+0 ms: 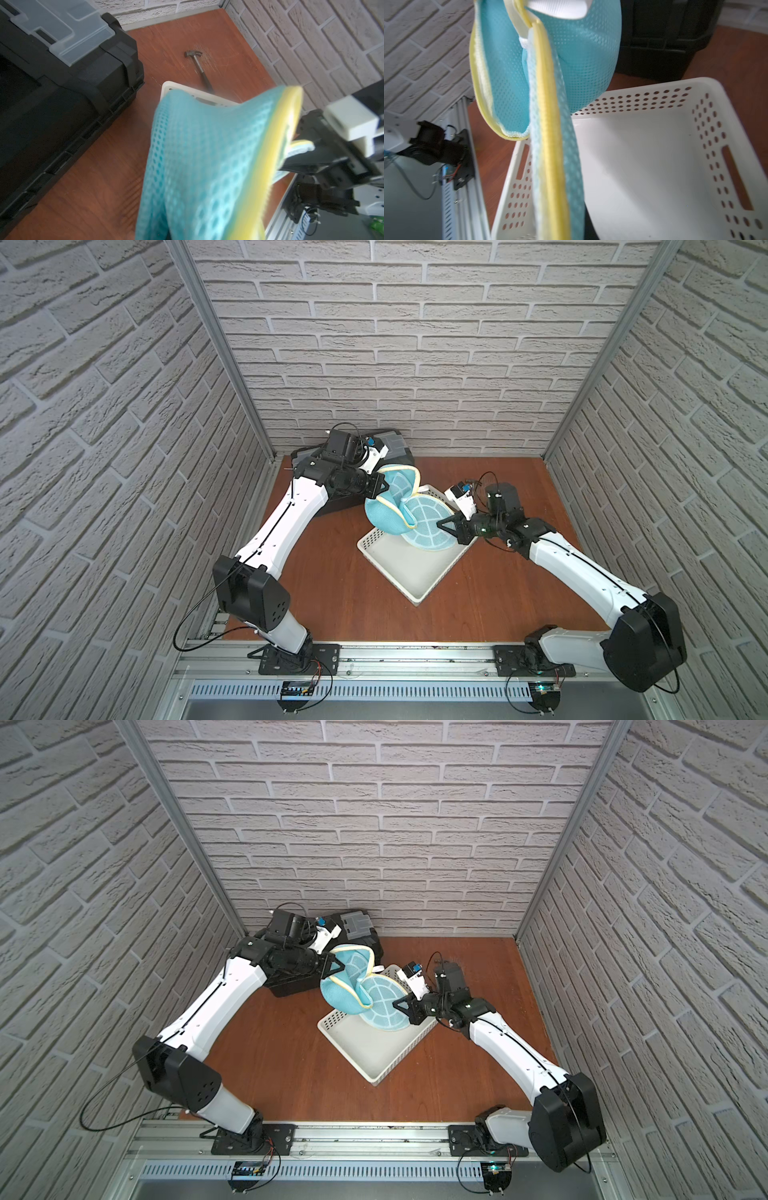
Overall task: Turn the laundry bag inside out
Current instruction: Turn over the laundry bag.
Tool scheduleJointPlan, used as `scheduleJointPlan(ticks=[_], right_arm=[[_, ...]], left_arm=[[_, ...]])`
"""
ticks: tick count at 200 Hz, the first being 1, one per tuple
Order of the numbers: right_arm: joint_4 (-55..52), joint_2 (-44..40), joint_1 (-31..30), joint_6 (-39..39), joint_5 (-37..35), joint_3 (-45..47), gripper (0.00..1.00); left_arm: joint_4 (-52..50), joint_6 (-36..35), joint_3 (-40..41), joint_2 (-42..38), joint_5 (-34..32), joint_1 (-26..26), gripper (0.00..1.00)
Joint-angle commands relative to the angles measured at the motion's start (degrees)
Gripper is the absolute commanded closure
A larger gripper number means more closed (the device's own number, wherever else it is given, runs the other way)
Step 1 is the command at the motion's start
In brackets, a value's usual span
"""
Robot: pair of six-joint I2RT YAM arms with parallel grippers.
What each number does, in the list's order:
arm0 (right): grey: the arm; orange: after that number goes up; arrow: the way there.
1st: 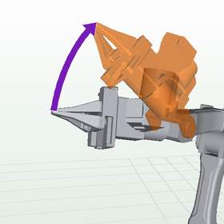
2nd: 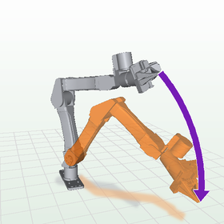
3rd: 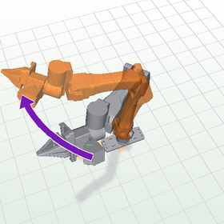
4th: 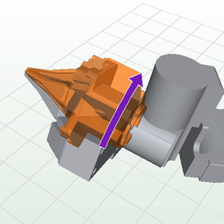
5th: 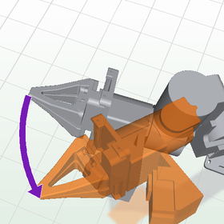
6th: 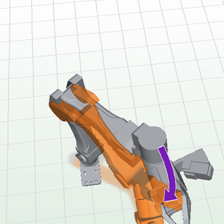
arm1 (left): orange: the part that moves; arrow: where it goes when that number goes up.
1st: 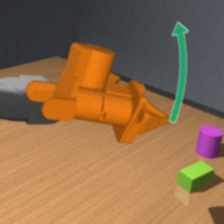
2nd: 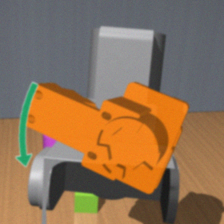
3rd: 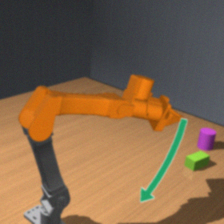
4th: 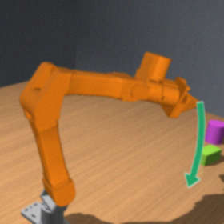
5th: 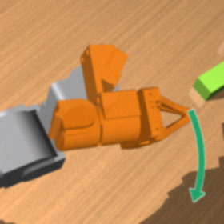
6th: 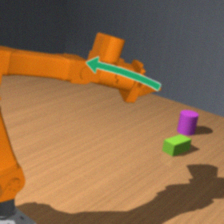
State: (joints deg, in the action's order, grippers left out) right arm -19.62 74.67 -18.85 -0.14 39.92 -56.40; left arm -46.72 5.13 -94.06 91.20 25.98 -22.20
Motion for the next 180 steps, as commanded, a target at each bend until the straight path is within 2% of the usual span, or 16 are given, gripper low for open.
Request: scheduleJointPlan(ticks=[1, 30, 54, 71, 85, 111, 127, 143, 180], right_arm=[[-9.88, 0.61, 1.37, -2.16, 19.57, -3.84, 0.97], [-16.17, -2.00, 2.29, -4.63, 25.10, -6.42, 0.97], [-17.90, -5.56, 4.24, -4.63, 29.75, -6.95, 0.97], [-14.75, -7.28, 4.79, -2.15, 33.29, -6.39, 0.97], [-12.53, -7.35, 4.79, -0.43, 35.97, -6.22, 0.97], [-14.36, -6.14, 4.79, -2.38, 38.15, -6.96, 0.96], [-15.36, -5.55, 5.04, -3.55, 36.75, -6.97, 0.84], [-15.02, -5.87, 5.93, -3.37, 33.51, -6.82, 0.66], [-6.71, -11.35, 10.38, 3.25, 20.09, -2.46, 0.34]], left_arm=[[1.36, -10.04, 3.72, -2.96, -7.46, -0.42, 1.00], [9.04, -18.33, 12.49, -8.46, -12.98, -1.29, 1.00], [14.40, -19.96, 17.25, -12.25, -14.12, -1.46, 1.00], [16.51, -18.29, 18.27, -13.64, -8.95, -1.36, 1.00], [19.30, -15.04, 18.80, -14.50, -2.28, -0.89, 1.00], [27.89, -4.57, 19.71, -16.06, 9.24, 1.67, 1.00], [31.10, 0.02, 19.41, -16.39, 14.17, 2.90, 1.00], [32.32, 2.41, 19.11, -16.58, 16.39, 3.77, 1.00], [29.42, 1.49, 18.52, -17.26, 13.46, 4.26, 1.00]])
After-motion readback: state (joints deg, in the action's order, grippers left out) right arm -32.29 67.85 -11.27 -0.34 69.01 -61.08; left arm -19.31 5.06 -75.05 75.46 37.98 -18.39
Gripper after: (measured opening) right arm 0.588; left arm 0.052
